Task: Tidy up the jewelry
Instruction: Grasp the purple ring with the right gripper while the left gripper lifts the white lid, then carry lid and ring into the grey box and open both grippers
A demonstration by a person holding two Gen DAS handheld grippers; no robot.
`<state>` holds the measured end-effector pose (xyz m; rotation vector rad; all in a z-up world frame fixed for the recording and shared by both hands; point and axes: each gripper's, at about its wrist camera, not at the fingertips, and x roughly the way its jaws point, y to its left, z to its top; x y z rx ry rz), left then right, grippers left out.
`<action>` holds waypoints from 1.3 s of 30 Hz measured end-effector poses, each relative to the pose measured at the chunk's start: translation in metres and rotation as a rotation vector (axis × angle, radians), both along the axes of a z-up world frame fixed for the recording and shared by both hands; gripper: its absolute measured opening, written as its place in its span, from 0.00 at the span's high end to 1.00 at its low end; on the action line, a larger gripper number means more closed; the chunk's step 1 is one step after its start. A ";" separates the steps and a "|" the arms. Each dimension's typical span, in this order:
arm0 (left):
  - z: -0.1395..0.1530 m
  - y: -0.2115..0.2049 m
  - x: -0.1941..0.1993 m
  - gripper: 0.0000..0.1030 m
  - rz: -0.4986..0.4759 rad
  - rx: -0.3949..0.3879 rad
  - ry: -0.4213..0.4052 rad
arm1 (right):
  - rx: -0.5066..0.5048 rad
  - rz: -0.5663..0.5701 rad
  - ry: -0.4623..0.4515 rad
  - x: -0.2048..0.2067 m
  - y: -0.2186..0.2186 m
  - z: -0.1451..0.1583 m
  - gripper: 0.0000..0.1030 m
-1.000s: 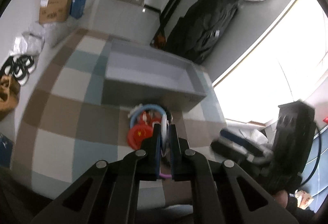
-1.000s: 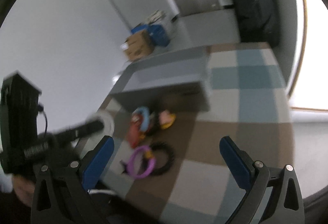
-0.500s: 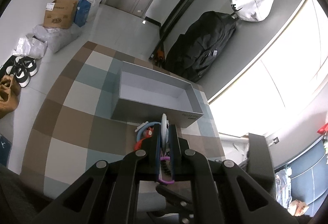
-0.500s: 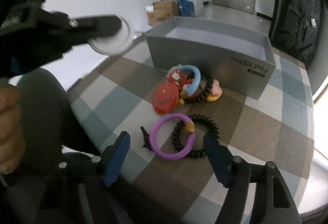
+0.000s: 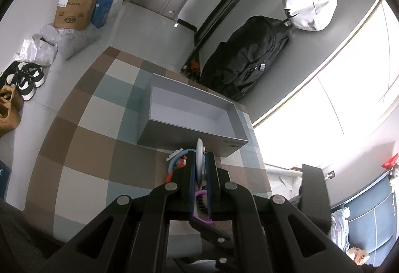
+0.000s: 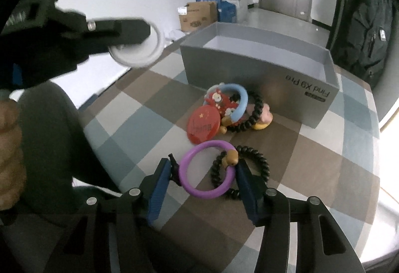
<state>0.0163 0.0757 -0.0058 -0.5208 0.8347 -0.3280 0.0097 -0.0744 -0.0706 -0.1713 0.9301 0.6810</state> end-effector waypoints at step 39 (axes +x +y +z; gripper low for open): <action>-0.002 -0.022 0.116 0.97 -0.123 0.134 0.069 | 0.254 -0.100 0.052 0.154 -0.034 0.053 0.50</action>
